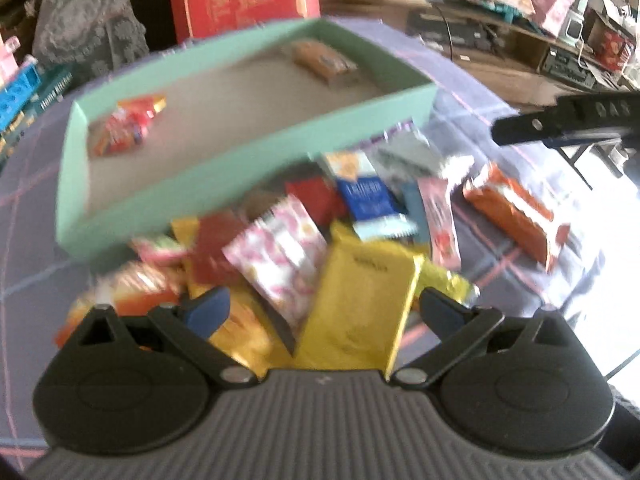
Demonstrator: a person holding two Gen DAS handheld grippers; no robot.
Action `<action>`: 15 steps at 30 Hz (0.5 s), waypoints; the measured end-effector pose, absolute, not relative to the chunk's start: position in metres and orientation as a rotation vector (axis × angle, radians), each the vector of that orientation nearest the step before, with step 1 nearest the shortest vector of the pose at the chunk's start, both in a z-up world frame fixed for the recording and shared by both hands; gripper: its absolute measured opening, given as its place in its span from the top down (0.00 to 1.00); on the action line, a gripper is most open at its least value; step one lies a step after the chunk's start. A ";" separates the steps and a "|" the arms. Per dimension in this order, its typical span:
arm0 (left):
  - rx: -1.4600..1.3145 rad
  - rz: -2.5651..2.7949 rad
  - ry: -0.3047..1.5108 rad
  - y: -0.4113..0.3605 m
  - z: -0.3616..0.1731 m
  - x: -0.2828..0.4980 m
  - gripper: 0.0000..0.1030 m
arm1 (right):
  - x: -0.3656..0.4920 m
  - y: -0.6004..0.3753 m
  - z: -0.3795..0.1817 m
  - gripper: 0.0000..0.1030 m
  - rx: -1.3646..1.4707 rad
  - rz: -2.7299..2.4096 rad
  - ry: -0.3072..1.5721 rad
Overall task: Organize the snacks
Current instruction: 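Grasp orange silver-striped bar with right tool while left tool grasps yellow packet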
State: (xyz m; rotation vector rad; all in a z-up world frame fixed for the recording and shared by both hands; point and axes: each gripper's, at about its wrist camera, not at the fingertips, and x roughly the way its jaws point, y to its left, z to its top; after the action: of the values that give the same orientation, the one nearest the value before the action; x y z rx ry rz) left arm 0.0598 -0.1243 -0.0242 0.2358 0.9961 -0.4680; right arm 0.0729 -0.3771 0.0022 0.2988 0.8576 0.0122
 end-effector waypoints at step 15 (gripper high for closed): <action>0.232 -0.460 1.055 -0.140 -0.047 0.062 0.11 | 0.035 -0.367 -0.044 0.20 0.131 -0.016 0.902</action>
State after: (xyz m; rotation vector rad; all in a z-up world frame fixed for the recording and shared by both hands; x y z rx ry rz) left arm 0.0622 -0.1396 -0.0465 0.2318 1.0552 -0.4602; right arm 0.0346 -0.3669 -0.0441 0.1314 0.9016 -0.0164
